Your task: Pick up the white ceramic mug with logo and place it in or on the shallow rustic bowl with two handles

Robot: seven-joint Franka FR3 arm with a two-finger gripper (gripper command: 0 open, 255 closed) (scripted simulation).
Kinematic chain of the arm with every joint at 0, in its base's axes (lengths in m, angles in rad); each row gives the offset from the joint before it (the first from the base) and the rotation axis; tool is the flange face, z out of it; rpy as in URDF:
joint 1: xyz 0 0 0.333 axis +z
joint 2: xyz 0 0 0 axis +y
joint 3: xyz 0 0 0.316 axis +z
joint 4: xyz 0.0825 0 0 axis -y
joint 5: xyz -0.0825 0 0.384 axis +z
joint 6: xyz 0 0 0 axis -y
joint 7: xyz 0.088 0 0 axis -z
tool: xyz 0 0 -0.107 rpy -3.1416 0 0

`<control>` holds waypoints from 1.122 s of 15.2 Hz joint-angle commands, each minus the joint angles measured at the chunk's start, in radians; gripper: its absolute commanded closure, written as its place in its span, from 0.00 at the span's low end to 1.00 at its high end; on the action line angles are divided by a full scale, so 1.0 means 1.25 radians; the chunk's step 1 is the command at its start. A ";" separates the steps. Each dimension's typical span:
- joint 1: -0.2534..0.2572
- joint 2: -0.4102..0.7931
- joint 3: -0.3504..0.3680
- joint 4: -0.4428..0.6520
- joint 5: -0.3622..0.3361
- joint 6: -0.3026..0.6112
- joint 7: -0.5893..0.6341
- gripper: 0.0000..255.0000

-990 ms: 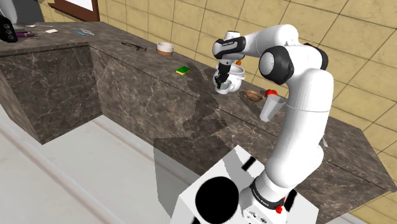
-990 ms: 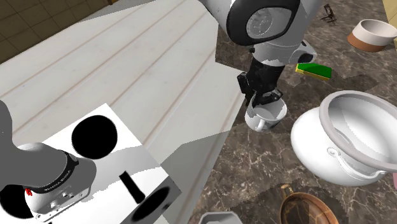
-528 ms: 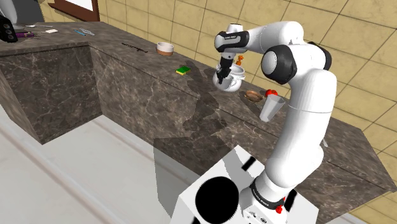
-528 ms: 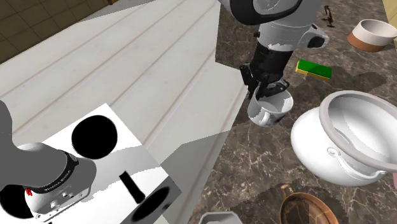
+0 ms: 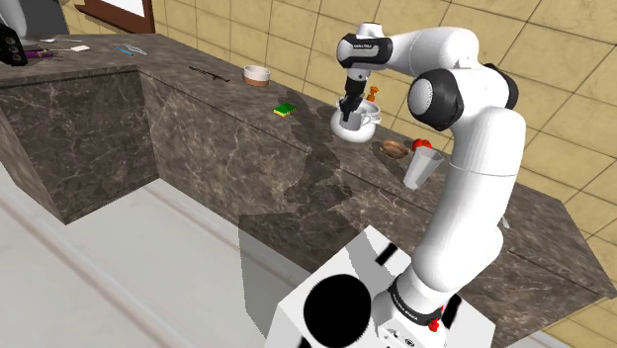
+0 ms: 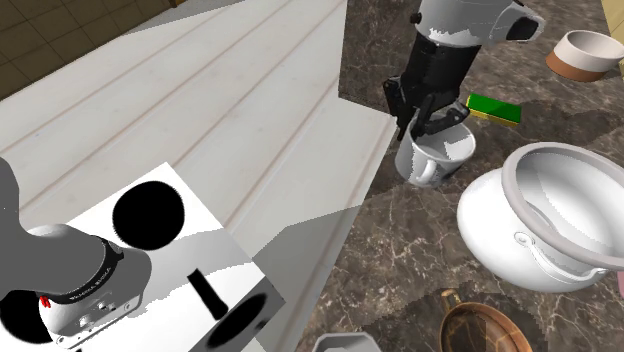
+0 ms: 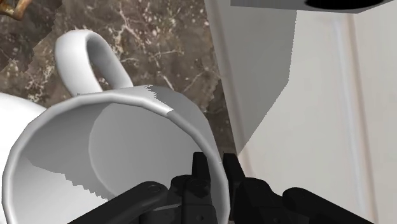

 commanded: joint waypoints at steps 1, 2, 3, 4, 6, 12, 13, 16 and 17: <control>-0.001 -0.001 -0.001 0.021 0.000 -0.022 -0.001 1.00; -0.002 -0.001 -0.001 0.031 0.000 -0.032 -0.001 1.00; -0.003 -0.001 -0.001 0.042 0.000 -0.043 -0.002 1.00; -0.003 -0.001 -0.001 0.054 0.000 -0.054 -0.002 1.00; -0.013 -0.008 -0.007 0.048 -0.001 -0.055 -0.018 1.00; -0.075 -0.037 -0.040 0.007 -0.003 -0.038 -0.114 1.00; -0.086 -0.039 -0.045 0.005 -0.002 -0.037 -0.131 1.00; -0.121 -0.040 -0.062 0.003 0.002 -0.034 -0.182 1.00; -0.133 -0.038 -0.068 0.005 0.004 -0.034 -0.200 1.00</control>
